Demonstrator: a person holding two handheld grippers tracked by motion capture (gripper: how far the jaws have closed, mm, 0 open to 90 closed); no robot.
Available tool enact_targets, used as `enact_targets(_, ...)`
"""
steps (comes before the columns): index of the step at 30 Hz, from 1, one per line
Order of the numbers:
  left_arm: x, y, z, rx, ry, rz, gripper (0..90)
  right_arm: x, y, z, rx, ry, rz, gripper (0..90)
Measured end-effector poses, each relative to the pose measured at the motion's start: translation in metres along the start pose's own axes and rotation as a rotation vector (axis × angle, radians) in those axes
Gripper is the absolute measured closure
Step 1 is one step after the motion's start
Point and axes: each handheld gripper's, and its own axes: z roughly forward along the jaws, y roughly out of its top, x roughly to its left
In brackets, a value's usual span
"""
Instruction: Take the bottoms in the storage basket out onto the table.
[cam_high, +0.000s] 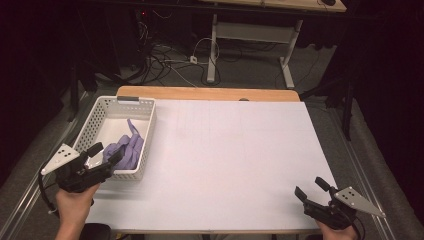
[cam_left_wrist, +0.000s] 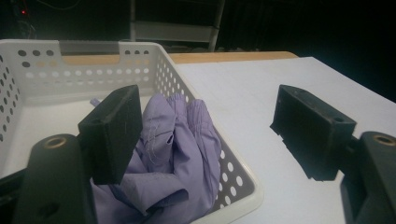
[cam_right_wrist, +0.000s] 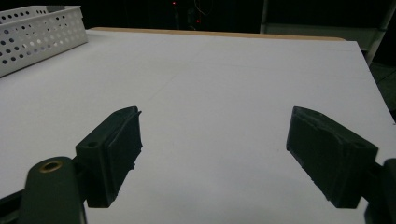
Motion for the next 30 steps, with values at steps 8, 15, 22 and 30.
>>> enact_targets(8,0.002,0.006,0.003,-0.01,-0.003,-0.015,23.6,0.0,0.0,0.0,0.001,0.001,0.002,18.7)
enact_targets(15,0.001,0.011,0.009,-0.004,-0.012,-0.008,23.6,0.0,0.0,0.0,0.001,0.002,0.005,18.7)
enact_targets(22,-0.008,0.018,0.022,0.024,-0.027,0.033,23.6,0.001,0.0,0.0,0.005,0.001,0.001,18.6)
enact_targets(30,-0.012,0.025,0.031,0.038,-0.027,0.052,23.6,0.0,0.0,0.0,0.004,0.004,0.002,18.6)
